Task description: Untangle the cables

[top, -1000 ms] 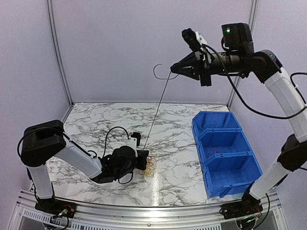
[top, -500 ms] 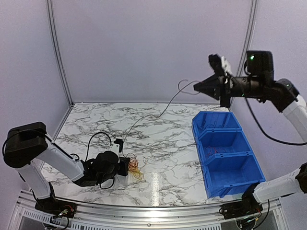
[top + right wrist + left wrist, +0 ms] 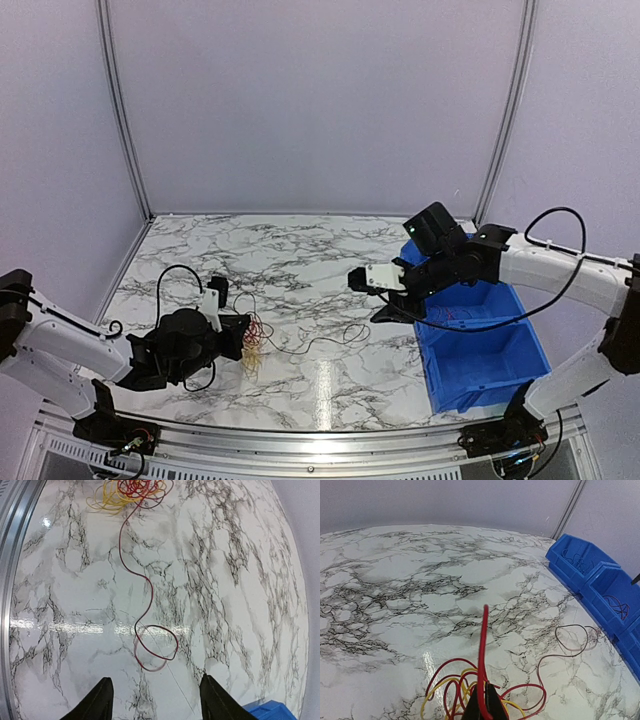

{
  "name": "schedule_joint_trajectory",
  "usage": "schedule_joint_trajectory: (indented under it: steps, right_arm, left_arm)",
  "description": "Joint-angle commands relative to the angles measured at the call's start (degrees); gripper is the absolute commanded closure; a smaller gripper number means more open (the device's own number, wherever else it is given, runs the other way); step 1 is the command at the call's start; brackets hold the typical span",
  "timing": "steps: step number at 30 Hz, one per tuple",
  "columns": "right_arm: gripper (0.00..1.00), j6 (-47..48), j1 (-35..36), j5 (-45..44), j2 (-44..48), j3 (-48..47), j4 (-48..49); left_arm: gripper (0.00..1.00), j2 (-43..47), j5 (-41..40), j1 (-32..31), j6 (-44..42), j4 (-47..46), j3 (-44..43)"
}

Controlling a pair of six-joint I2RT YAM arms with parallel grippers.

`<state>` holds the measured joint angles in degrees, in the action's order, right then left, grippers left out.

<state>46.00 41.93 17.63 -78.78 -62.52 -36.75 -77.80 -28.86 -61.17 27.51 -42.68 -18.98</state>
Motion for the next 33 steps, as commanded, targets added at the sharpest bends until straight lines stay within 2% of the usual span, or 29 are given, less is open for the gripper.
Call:
schedule_joint_trajectory:
  steps: [1, 4, 8, 15, 21, 25, 27, 29, 33]
  right_arm:
    - [0.38, 0.38, 5.11, -2.21, -5.99, -8.18, -0.11]
    - [0.37, -3.3, 5.88, 3.41, -11.4, -14.88, -0.44]
    - [0.36, -8.34, 5.97, 9.94, -16.72, -20.8, 4.26]
    - [0.33, -10.29, 6.99, 20.99, -29.3, -30.02, 4.37]
    - [0.32, -11.37, 9.82, 23.54, -37.07, -36.11, 4.28]
    - [0.35, -12.44, 10.35, 26.12, -40.92, -38.99, 3.64]
    - [0.42, -12.95, 10.35, 27.25, -41.9, -39.75, 3.81]
    - [0.53, -13.47, 10.36, 28.12, -42.1, -39.8, 4.29]
    - [0.97, -14.71, 10.36, 28.92, -41.23, -39.62, 5.2]
  left_arm:
    - [1.0, 0.16, 6.57, 0.19, -5.98, 1.45, -0.62]
    - [1.0, -0.02, 9.84, -0.19, -6.76, 1.37, -1.33]
    - [1.0, 0.22, 10.41, -1.41, -7.36, 1.28, -1.75]
    - [0.98, 1.6, 11.59, -3.08, -7.44, 0.93, -1.85]
    - [0.98, 2.63, 11.55, -4.17, -7.7, 0.75, -1.72]
    - [0.98, 3.26, 10.96, -4.37, -7.64, 0.75, -1.13]
    - [0.98, 3.46, 10.81, -4.36, -7.58, 0.75, -0.85]
    - [0.98, 3.6, 10.53, -4.44, -7.39, 0.77, -0.57]
    - [0.95, 3.04, 8.75, -4.42, -6.71, 0.84, -0.27]
